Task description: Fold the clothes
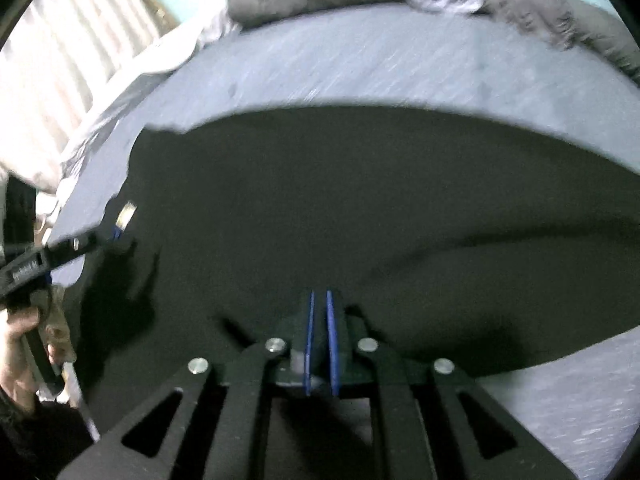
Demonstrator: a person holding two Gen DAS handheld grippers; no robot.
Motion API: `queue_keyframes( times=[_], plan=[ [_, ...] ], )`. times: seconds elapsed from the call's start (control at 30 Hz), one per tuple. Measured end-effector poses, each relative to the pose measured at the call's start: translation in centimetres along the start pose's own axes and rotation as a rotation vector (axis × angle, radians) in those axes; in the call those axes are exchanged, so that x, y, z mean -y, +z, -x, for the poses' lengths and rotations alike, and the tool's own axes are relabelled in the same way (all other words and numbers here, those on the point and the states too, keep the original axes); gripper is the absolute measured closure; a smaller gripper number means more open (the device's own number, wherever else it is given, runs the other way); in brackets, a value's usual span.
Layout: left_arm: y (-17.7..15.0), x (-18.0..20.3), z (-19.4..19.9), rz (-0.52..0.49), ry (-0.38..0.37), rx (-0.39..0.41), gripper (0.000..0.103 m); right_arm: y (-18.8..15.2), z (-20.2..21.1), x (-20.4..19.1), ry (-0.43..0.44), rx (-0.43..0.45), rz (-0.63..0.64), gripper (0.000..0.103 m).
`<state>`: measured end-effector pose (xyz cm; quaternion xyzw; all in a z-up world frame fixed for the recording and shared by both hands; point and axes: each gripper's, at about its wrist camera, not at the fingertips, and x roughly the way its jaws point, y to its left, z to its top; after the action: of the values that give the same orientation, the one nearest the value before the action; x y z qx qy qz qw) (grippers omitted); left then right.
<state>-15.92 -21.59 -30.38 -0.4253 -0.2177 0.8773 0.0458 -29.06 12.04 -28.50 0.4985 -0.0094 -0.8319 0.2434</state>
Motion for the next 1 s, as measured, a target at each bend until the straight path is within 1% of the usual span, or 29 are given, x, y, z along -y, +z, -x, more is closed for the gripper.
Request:
queue_keyframes(
  times=[0.03, 0.1, 0.13, 0.2, 0.27, 0.37, 0.43, 0.5, 0.6, 0.67, 0.77, 0.8, 0.93, 1.0],
  plan=[
    [0.0, 0.0, 0.0, 0.000, 0.002, 0.000, 0.036, 0.2, 1.2, 1.8, -0.039, 0.016, -0.025, 0.086],
    [0.0, 0.0, -0.2, 0.001, 0.006, -0.003, 0.034, -0.1, 3.0, 6.2, -0.116, 0.048, -0.134, 0.076],
    [0.0, 0.0, -0.3, 0.002, 0.007, -0.004, 0.034, -0.4, 3.3, 8.3, -0.144, 0.058, -0.192, 0.073],
    [0.0, 0.2, -0.6, 0.000, 0.008, -0.009, 0.033, -0.6, 4.3, 13.3, -0.213, 0.071, -0.325, 0.071],
    [0.0, 0.6, -1.0, -0.008, 0.010, -0.014, 0.033, -2.2, 5.5, 17.9, -0.261, 0.070, -0.438, 0.071],
    [-0.1, 1.1, -1.5, -0.021, 0.014, -0.021, 0.033, -3.6, 6.1, 21.9, -0.283, 0.074, -0.540, 0.070],
    [0.0, 1.5, -1.8, -0.031, 0.015, -0.025, 0.033, -4.1, 6.4, 23.0, -0.267, 0.099, -0.588, 0.069],
    [0.0, 2.0, -2.1, -0.043, 0.016, -0.029, 0.033, -4.5, 6.7, 24.6, -0.223, 0.126, -0.632, 0.068],
    [-0.2, 2.4, -2.5, -0.052, 0.022, -0.037, 0.033, -4.2, 5.4, 25.1, -0.194, 0.121, -0.666, 0.068],
    [-0.2, 2.5, -2.8, -0.053, 0.025, -0.042, 0.033, -4.6, 5.7, 25.3, -0.185, 0.136, -0.678, 0.069],
    [-0.2, 2.8, -3.1, -0.055, 0.026, -0.046, 0.033, -5.3, 6.5, 25.3, -0.189, 0.164, -0.685, 0.098],
    [-0.2, 2.8, -3.2, -0.056, 0.025, -0.048, 0.033, -5.5, 6.7, 25.1, -0.193, 0.170, -0.683, 0.099],
    [-0.2, 2.9, -3.2, -0.062, 0.023, -0.051, 0.033, -7.1, 7.6, 24.7, -0.204, 0.201, -0.669, 0.100],
    [-0.2, 2.8, -3.1, -0.062, 0.024, -0.052, 0.033, -8.0, 7.4, 24.8, -0.200, 0.187, -0.669, 0.100]
  ],
)
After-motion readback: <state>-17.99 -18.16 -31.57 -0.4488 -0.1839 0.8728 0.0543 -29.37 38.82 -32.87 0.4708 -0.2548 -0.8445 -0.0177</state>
